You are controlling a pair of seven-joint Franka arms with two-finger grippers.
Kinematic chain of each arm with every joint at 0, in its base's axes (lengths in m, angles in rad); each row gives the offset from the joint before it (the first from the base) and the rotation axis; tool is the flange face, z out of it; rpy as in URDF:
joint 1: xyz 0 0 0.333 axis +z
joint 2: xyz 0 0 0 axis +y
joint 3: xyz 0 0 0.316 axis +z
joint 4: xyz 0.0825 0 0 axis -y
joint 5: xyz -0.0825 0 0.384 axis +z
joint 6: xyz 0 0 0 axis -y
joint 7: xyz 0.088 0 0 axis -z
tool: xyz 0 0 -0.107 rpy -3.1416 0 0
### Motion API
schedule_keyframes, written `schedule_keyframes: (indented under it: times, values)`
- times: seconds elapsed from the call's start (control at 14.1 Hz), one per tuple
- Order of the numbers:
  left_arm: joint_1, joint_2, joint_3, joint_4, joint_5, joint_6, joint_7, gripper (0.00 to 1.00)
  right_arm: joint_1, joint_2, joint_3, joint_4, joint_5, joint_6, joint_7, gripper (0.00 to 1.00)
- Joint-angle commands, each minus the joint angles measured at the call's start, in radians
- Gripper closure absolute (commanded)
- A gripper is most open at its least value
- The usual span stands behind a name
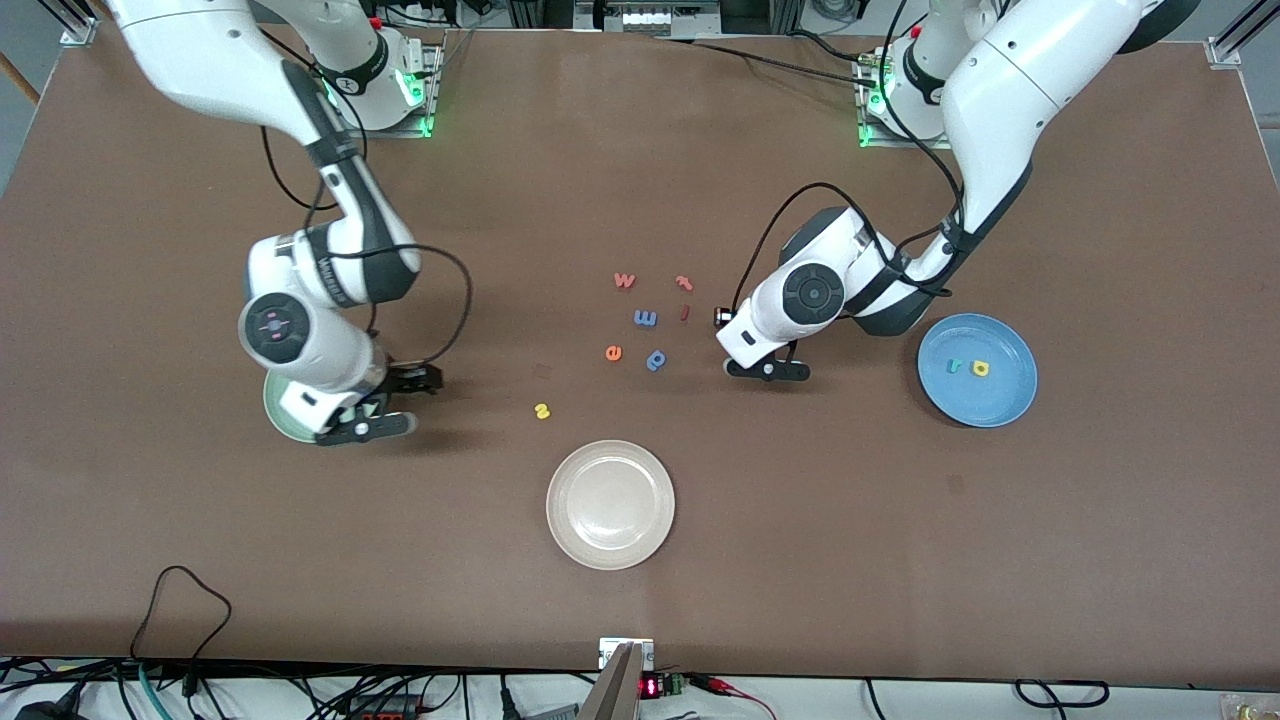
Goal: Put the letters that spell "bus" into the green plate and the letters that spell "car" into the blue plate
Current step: 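Grasp the cyan letter with the left gripper while the right gripper grasps the yellow 2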
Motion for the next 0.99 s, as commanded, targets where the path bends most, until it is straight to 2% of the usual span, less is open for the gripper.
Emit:
schedule_keyframes:
  times: [0.0,0.28,0.5,0.64,0.92]
  values:
    - [-0.014,0.004,0.008,-0.01,0.025,0.017,-0.063,0.4,0.082,0.046,-0.013,0.077,0.012,-0.012,0.056,0.0]
    - [-0.023,0.02,0.011,-0.01,0.025,0.019,-0.088,0.44,0.162,0.109,-0.018,0.143,0.008,-0.009,0.062,0.02]
    - [-0.054,0.025,0.04,-0.01,0.025,0.017,-0.123,0.48,0.191,0.172,-0.03,0.198,0.005,-0.003,0.062,0.13]
    - [-0.115,0.024,0.092,-0.006,0.025,0.017,-0.152,0.49,0.213,0.213,-0.047,0.239,0.006,-0.001,0.062,0.22]
    - [-0.132,0.024,0.101,-0.003,0.025,0.017,-0.175,0.51,0.23,0.247,-0.061,0.258,0.011,0.034,0.063,0.22]
